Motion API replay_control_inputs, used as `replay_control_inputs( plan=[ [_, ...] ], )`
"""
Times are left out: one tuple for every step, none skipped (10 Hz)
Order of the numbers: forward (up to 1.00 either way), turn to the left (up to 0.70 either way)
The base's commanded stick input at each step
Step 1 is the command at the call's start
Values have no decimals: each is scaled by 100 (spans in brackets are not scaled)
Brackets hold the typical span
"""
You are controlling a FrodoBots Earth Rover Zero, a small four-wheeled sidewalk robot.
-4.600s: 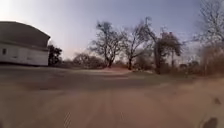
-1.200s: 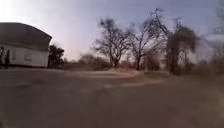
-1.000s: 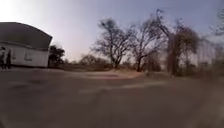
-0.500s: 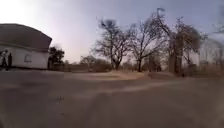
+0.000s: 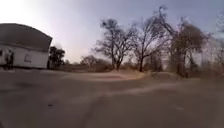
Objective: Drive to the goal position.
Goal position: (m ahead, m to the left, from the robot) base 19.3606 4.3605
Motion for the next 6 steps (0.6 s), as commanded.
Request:
replay_control_inputs(
  plan=[
    [70, 0],
    [70, 0],
    [70, 0],
    [70, 0],
    [70, 0],
    [70, 0]
  ],
)
